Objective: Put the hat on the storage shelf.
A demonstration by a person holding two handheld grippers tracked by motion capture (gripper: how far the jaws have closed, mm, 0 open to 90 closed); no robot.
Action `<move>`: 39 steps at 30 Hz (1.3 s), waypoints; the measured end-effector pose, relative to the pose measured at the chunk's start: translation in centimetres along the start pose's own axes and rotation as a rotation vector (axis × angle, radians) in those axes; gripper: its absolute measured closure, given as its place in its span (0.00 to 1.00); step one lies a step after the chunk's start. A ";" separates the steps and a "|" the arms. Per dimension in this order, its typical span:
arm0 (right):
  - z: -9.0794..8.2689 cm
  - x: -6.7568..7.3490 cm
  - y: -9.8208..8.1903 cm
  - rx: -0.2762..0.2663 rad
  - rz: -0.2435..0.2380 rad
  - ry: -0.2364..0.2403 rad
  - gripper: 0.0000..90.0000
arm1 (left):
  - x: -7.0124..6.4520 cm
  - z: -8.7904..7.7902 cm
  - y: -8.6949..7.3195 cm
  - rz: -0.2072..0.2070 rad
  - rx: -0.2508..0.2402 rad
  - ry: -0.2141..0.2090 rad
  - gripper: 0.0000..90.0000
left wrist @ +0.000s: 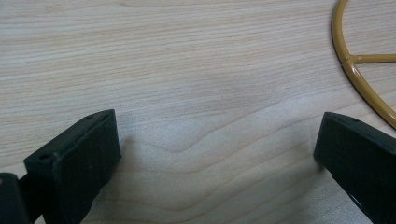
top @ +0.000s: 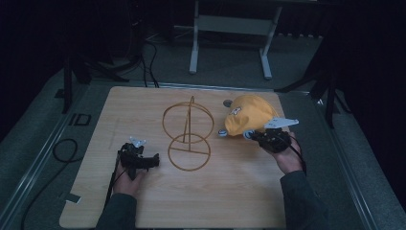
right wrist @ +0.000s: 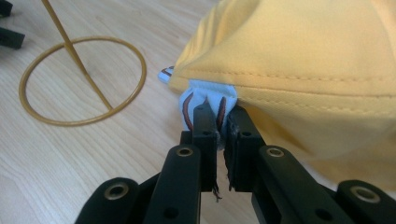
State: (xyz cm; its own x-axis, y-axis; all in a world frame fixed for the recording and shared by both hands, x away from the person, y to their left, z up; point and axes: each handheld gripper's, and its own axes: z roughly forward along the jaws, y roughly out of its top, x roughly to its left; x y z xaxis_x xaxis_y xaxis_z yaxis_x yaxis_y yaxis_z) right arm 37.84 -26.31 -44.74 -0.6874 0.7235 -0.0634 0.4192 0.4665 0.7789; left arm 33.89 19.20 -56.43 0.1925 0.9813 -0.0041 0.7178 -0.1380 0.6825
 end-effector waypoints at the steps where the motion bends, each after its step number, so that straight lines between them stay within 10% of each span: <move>1: -0.3 0.0 0.4 -0.010 -0.001 -0.002 0.93 | 0.0 0.0 0.0 -0.002 -0.002 0.000 0.00; 26: -4.7 -0.6 3.1 -0.162 0.030 0.049 0.93 | 0.0 0.0 0.0 0.000 0.002 -0.001 0.00; 39: -5.0 -2.0 1.1 -0.084 0.033 -0.093 0.66 | 0.0 0.0 0.0 0.001 0.001 0.000 0.00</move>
State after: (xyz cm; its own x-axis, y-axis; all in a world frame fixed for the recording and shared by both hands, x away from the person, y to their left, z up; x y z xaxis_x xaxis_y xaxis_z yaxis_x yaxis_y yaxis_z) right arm 36.77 -29.77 -40.65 -0.6146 0.7836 -0.0909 0.3871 0.3999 0.8308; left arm 33.89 19.21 -56.43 0.1932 0.9811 -0.0032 0.7179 -0.1392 0.6821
